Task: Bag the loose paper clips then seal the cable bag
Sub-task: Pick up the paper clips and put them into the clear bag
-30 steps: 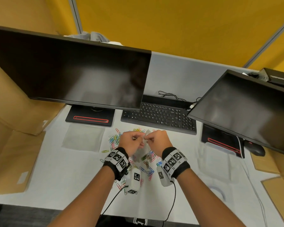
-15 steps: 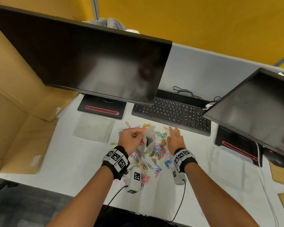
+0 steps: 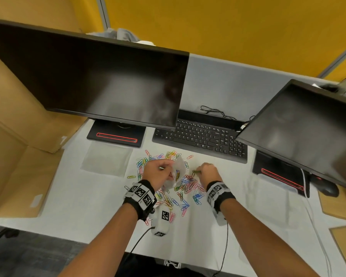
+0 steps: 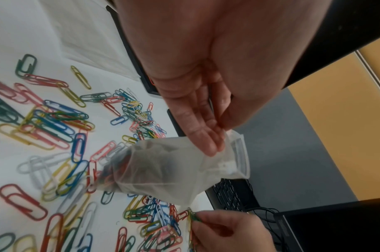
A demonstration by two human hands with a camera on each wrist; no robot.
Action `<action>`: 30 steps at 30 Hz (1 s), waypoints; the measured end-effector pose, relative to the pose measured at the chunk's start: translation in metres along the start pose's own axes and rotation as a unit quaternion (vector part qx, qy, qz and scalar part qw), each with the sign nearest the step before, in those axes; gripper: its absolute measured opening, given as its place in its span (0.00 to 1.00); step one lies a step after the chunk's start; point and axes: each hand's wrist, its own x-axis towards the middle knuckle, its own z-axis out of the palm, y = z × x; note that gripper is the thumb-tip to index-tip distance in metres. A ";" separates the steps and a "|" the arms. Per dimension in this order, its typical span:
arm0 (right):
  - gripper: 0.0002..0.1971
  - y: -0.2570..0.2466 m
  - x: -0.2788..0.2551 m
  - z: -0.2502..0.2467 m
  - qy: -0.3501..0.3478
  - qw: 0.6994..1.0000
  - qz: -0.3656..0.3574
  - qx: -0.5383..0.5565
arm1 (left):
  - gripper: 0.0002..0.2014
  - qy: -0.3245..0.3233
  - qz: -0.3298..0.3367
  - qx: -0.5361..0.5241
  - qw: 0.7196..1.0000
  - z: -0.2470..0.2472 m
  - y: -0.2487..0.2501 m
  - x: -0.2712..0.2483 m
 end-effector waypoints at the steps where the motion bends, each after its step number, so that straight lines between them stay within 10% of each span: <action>1: 0.09 0.006 0.001 -0.004 0.014 0.994 0.059 0.087 | 0.10 0.000 -0.001 0.003 1.000 0.001 0.002 -0.001; 4: 0.05 0.021 -0.006 -0.018 0.046 0.894 0.208 0.395 | 0.09 0.003 0.006 0.017 1.000 0.004 0.005 -0.001; 8: 0.12 0.012 -0.025 -0.046 0.019 0.691 0.217 0.689 | 0.09 -0.004 0.003 0.040 0.999 0.015 0.010 -0.001; 11: 0.11 -0.007 -0.038 -0.064 -0.025 0.638 0.169 0.751 | 0.09 0.001 -0.002 0.049 0.999 0.026 0.012 0.001; 14: 0.10 -0.026 -0.043 -0.061 -0.024 0.674 0.142 0.724 | 0.10 -0.001 0.015 0.060 0.998 0.036 0.018 -0.001; 18: 0.08 -0.037 -0.042 -0.047 0.039 0.852 0.099 0.512 | 0.08 0.005 0.028 0.072 0.997 0.040 0.016 0.000; 20: 0.07 -0.039 -0.042 -0.049 0.066 0.892 0.092 0.438 | 0.07 0.006 0.034 0.078 0.996 0.039 0.014 0.000; 26: 0.10 -0.053 -0.042 -0.058 0.049 0.955 -0.049 0.287 | 0.08 -0.003 0.045 0.060 0.997 0.030 0.012 -0.004; 30: 0.13 -0.037 -0.047 -0.063 0.053 0.901 -0.019 0.430 | 0.09 0.006 0.035 0.019 0.999 0.018 0.011 -0.006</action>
